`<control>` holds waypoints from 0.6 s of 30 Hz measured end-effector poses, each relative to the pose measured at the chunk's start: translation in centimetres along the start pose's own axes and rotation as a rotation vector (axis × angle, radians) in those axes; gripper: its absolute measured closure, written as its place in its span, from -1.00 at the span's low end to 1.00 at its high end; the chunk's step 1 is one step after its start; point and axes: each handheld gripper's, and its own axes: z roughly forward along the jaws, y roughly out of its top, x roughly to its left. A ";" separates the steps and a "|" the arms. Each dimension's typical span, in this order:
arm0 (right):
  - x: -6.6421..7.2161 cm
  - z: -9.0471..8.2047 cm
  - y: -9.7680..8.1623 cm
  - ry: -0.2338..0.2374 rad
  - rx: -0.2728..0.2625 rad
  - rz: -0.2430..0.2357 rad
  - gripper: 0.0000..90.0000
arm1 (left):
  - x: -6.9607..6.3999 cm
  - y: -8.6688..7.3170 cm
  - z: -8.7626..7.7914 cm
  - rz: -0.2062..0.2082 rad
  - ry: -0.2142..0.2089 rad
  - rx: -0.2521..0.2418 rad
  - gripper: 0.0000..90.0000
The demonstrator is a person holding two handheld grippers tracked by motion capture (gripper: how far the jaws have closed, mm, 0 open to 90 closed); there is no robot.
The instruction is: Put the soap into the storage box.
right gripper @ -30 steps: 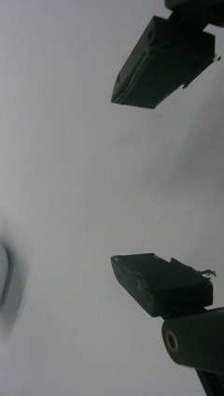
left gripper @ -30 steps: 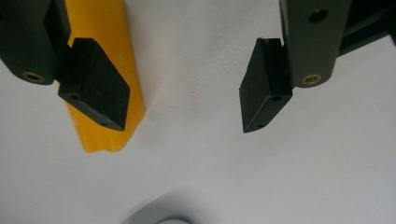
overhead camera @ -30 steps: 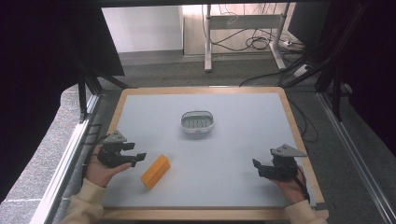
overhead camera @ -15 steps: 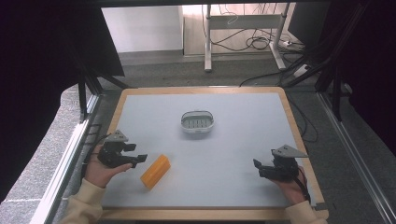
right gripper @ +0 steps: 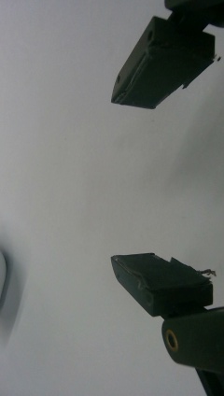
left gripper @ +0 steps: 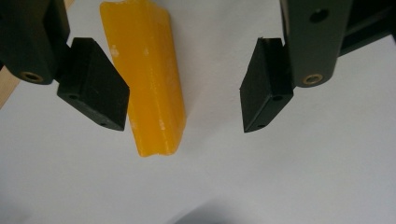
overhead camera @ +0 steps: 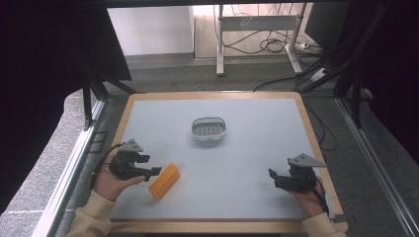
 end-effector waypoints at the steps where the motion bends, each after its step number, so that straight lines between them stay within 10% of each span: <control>1: 0.0 0.0 0.0 -0.001 -0.001 0.001 -0.59 | -0.2 0.0 0.2 0.003 0.001 0.006 -0.28; 18: 0.1 0.0 0.0 -0.001 0.005 0.001 -0.59 | -1.8 0.5 1.1 0.029 0.005 0.058 -0.43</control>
